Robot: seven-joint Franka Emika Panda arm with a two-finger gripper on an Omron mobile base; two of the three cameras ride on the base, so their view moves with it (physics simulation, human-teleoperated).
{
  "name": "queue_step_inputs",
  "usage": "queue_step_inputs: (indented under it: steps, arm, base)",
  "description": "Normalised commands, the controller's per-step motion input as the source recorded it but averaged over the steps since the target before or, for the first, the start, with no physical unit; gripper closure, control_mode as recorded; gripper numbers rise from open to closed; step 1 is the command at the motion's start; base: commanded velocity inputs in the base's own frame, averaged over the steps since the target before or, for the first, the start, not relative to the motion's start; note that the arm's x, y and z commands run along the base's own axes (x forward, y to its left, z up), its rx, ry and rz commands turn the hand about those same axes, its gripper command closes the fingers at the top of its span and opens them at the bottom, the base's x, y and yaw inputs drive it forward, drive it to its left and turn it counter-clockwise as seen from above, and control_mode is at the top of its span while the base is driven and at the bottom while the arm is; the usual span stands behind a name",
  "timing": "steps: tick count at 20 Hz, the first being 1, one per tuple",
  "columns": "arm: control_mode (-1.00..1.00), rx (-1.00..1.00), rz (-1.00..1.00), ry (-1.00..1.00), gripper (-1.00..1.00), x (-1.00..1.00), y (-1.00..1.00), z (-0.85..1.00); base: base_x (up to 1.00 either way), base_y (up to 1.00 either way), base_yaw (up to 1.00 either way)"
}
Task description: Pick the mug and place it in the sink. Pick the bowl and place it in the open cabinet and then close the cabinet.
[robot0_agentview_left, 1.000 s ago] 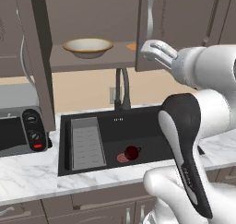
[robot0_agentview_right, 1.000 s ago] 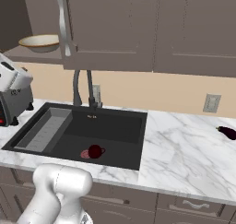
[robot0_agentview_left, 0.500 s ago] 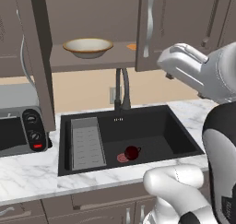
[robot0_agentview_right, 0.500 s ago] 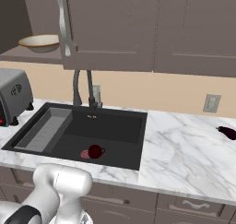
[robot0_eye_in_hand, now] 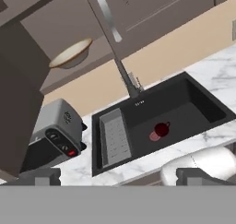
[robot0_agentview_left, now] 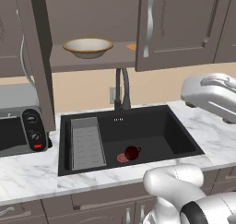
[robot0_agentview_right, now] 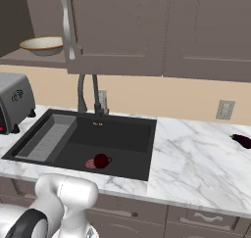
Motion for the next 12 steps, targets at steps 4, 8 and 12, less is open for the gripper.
queue_step_inputs:
  steps: [4, 8, 12]
  arm:
    - [-1.00, -0.11, 0.00, 0.00, -1.00, -0.21, 0.16, -0.01]
    - [-1.00, -0.16, 0.00, 0.00, -1.00, -0.15, 0.43, -0.01]
    - [-1.00, -0.13, 0.00, 0.01, -1.00, -0.05, 0.79, -0.05]
  base:
    - [0.00, 0.00, 0.00]
    - [0.00, 0.00, 0.00]
    - [0.00, 0.00, 0.00]
